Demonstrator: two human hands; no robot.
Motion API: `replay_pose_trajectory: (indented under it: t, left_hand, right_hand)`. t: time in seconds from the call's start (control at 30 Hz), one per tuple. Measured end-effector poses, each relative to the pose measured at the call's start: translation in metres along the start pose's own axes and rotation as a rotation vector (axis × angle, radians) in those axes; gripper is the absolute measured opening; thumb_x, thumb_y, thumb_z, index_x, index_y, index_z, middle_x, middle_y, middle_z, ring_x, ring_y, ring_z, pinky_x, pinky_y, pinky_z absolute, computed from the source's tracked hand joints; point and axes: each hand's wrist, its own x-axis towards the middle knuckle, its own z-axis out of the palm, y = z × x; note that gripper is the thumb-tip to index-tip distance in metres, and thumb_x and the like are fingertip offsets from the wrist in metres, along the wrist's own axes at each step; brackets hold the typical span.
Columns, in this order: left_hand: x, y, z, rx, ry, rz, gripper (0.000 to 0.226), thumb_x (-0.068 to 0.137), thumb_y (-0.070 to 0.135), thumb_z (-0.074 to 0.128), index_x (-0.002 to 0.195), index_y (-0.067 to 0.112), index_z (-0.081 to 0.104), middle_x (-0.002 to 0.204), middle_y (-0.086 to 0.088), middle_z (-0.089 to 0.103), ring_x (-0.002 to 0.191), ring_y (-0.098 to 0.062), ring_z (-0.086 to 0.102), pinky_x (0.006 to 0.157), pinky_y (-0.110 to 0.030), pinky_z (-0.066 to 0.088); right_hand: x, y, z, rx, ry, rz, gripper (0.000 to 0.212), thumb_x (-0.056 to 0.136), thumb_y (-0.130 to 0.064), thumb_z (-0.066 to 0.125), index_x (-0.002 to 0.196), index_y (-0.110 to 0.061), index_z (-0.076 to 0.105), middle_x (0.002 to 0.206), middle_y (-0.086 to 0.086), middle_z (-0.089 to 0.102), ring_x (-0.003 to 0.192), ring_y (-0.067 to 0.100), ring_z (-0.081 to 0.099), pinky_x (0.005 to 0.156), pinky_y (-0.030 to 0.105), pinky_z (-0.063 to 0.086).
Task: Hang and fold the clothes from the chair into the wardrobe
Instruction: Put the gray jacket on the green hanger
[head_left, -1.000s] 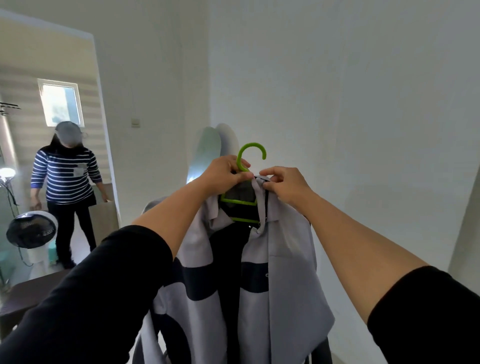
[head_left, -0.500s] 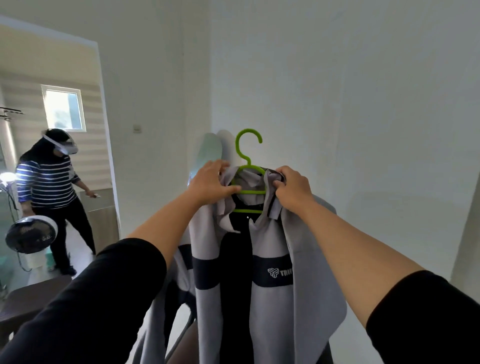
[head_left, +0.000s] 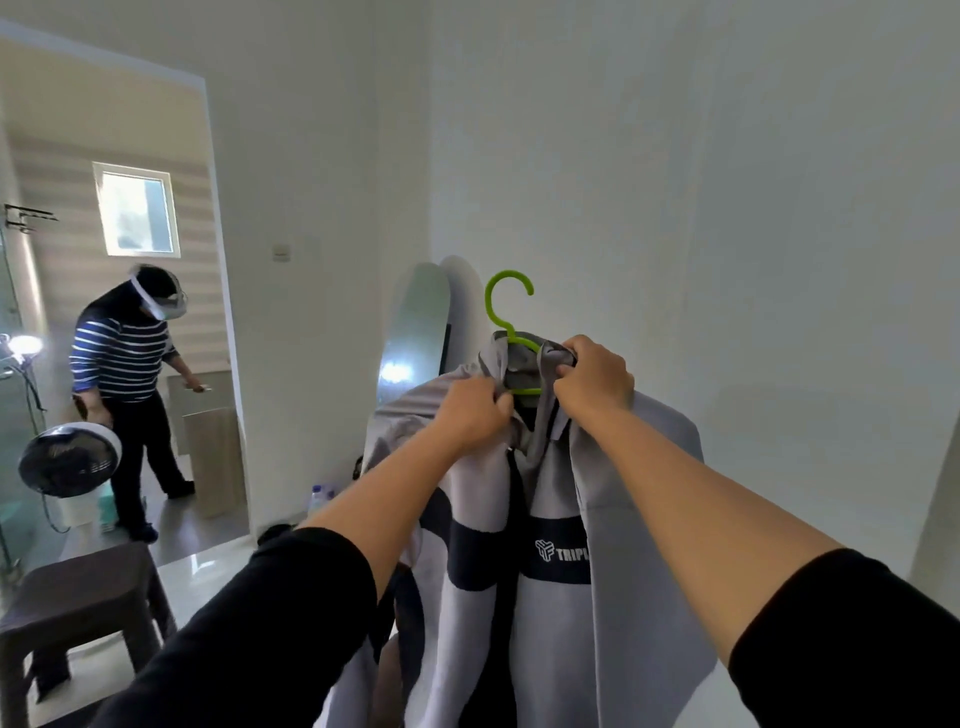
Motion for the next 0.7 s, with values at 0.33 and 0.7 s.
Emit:
replay_pose_trajectory:
  t: [0.33, 0.7]
  left_hand:
    - [0.018, -0.015, -0.03, 0.087, 0.472, 0.125, 0.042, 0.087, 0.058, 0.049, 0.107, 0.022, 0.055, 0.106, 0.0, 0.058, 0.103, -0.021, 0.052, 0.086, -0.036, 0.033]
    - [0.045, 0.032, -0.032, -0.131, 0.421, 0.225, 0.02, 0.093, 0.033, 0.052, 0.091, 0.016, 0.061, 0.092, -0.005, 0.06, 0.094, -0.028, 0.057, 0.079, -0.037, 0.037]
  right_hand:
    - [0.013, 0.016, -0.025, 0.258, 0.071, -0.088, 0.025, 0.091, -0.009, 0.053, 0.115, -0.016, 0.054, 0.111, 0.008, 0.064, 0.105, 0.028, 0.057, 0.087, 0.032, 0.042]
    - [0.013, 0.038, -0.085, -0.087, 0.358, -0.228, 0.049, 0.088, -0.045, 0.055, 0.135, -0.039, 0.042, 0.13, 0.001, 0.05, 0.123, 0.02, 0.044, 0.098, 0.044, 0.03]
